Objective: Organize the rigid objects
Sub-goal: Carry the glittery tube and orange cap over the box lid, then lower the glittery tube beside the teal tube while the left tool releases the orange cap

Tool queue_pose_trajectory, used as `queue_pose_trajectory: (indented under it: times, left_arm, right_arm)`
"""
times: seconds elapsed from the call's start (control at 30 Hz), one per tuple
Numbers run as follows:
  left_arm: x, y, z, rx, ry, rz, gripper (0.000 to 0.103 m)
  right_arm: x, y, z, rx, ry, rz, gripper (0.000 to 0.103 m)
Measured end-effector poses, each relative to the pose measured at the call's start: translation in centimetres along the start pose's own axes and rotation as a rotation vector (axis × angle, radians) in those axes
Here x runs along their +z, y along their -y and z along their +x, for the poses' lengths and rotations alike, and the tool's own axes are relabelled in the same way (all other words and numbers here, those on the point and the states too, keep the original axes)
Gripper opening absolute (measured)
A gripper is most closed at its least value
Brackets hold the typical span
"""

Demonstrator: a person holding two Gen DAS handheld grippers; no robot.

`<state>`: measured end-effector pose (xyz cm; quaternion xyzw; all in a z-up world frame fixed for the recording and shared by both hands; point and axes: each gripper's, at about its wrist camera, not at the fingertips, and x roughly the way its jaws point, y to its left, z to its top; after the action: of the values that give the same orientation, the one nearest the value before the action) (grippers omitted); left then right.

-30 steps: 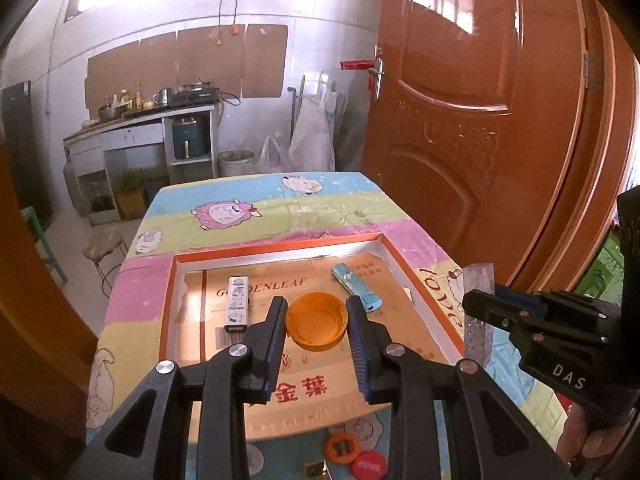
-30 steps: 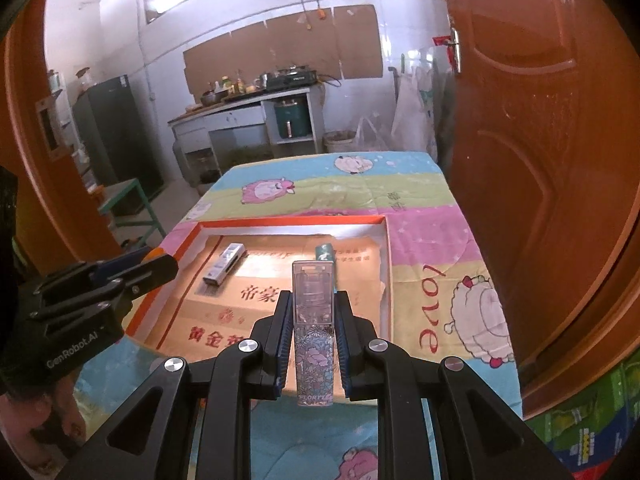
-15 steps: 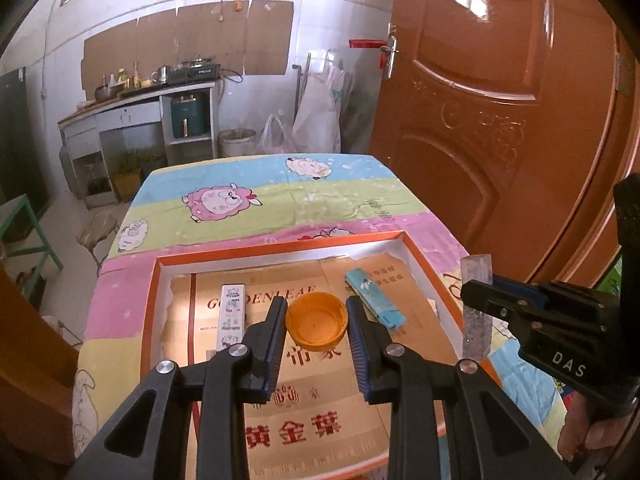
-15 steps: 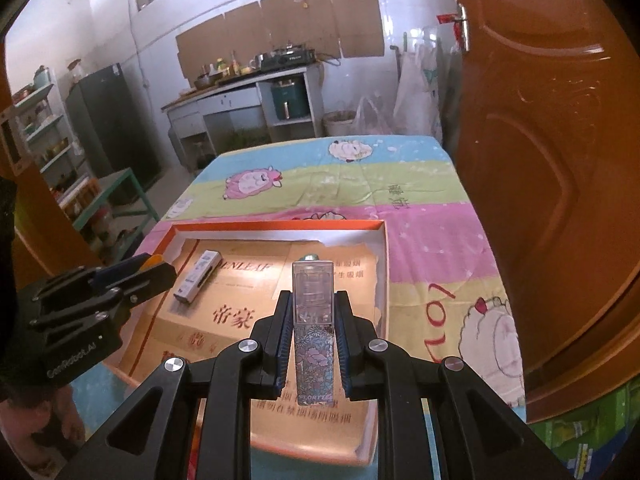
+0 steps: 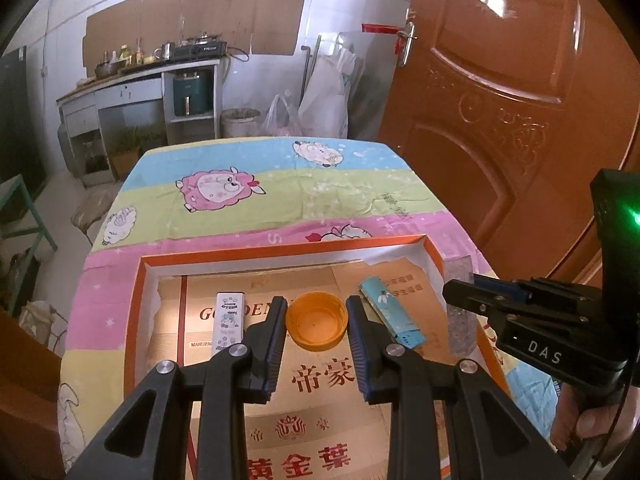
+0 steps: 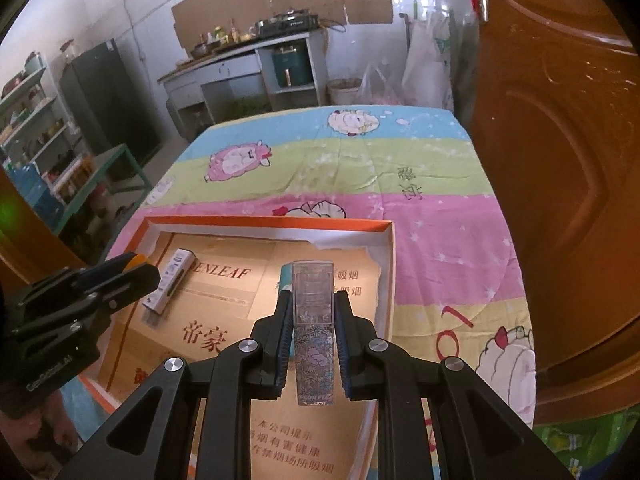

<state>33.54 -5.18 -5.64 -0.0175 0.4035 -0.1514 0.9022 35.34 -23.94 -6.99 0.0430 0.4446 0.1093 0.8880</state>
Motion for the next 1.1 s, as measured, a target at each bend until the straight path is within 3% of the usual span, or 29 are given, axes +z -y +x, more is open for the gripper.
queue_pose_trajectory:
  times: [0.8,1.1]
  left_arm:
    - [0.2,-1.4,7.2,0.041,-0.154,-0.016,0.030]
    - [-0.2,-1.4,8.6,0.060,-0.176,0.003,0.030]
  right_arm:
    - [1.1,0.7,5.3,-0.023,-0.105,-0.009,0.020]
    - [0.9,1.2,6.4,-0.023,-0.128,-0.003,0.020]
